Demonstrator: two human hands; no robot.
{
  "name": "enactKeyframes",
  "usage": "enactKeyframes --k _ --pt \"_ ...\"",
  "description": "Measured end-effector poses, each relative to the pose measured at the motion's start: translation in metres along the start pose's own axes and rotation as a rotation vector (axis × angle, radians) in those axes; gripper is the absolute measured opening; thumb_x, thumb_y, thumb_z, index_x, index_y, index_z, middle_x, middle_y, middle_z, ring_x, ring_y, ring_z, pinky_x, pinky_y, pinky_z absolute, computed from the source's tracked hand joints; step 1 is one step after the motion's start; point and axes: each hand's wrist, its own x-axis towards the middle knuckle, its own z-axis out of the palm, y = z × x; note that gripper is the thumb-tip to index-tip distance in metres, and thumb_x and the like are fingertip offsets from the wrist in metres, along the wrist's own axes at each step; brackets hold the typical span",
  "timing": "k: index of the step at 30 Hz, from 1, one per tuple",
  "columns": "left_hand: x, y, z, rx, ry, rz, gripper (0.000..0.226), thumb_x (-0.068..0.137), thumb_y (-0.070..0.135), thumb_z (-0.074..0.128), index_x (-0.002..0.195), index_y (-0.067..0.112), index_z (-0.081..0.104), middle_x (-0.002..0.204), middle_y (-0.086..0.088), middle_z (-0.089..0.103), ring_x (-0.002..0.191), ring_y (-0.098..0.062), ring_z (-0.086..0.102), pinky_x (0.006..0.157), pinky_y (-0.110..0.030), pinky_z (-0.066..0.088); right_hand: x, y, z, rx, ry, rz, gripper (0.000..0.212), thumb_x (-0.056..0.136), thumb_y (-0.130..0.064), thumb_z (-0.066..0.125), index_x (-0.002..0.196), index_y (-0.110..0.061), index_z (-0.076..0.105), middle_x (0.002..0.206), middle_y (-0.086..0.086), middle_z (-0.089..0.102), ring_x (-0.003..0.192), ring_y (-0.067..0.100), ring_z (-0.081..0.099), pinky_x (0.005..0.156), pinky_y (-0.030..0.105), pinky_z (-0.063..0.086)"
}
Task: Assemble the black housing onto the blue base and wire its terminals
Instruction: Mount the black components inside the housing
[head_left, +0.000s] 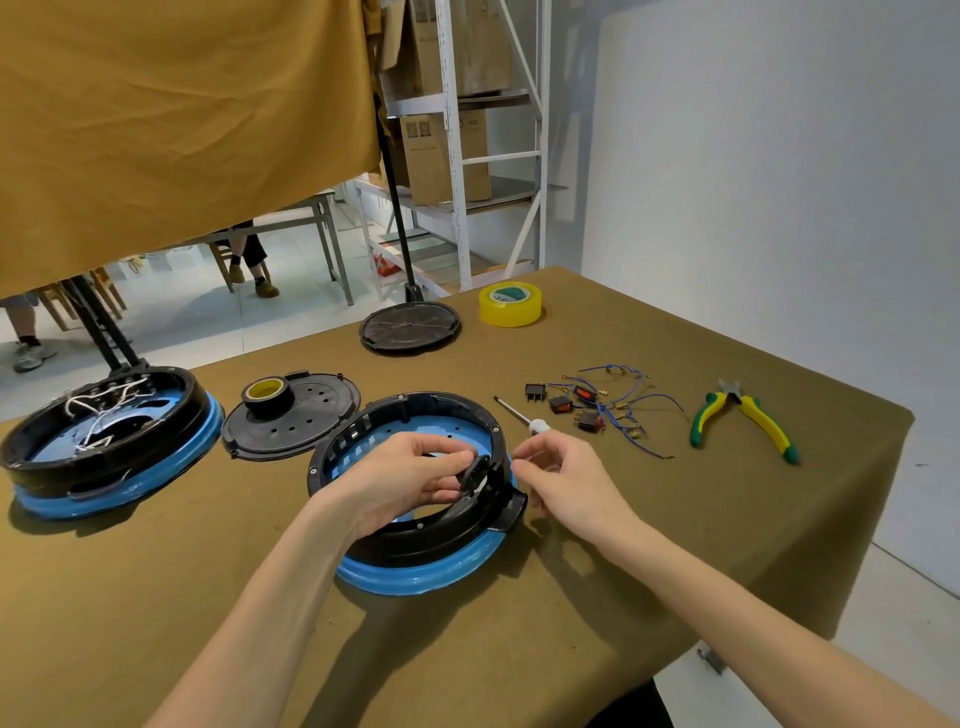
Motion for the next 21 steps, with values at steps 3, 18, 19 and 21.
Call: enactKeyframes --k 3,18,19,21 --pt "-0.001 0.001 -0.002 0.004 -0.013 -0.030 0.023 0.092 0.018 0.073 0.114 0.009 0.075 0.105 -0.013 0.078 0.086 -0.018 0.074 0.075 -0.026 0.060 0.001 0.005 0.003 -0.010 -0.118 0.083 0.007 0.100 -0.028 0.064 0.105 -0.022 0.064 0.095 0.002 0.070 0.065 0.006 0.062 0.058 0.019 0.051" --pt "-0.001 0.005 0.005 0.074 -0.003 0.018 0.019 0.092 0.017 0.075 0.109 0.011 0.075 0.100 -0.012 0.078 0.085 -0.021 0.075 0.074 -0.027 0.059 -0.005 0.019 0.002 -0.009 -0.249 0.023 0.021 0.097 -0.015 0.069 0.110 -0.024 0.055 0.074 -0.002 0.072 0.063 0.007 0.066 0.060 0.022 0.055" --pt "-0.002 0.004 0.005 0.071 0.004 0.025 0.018 0.092 0.017 0.074 0.109 0.011 0.075 0.100 -0.012 0.078 0.085 -0.020 0.075 0.074 -0.027 0.060 -0.005 0.019 0.002 -0.010 -0.255 0.022 0.021 0.097 -0.015 0.068 0.110 -0.025 0.054 0.074 -0.003 0.072 0.063 0.007 0.066 0.060 0.022 0.055" --pt "-0.002 0.002 0.006 0.106 0.030 0.062 0.016 0.093 0.018 0.073 0.107 0.012 0.075 0.098 -0.010 0.079 0.085 -0.018 0.076 0.075 -0.026 0.060 -0.004 0.019 0.002 -0.019 -0.269 0.029 0.022 0.097 -0.015 0.068 0.111 -0.025 0.054 0.072 -0.004 0.072 0.063 0.006 0.066 0.060 0.022 0.054"
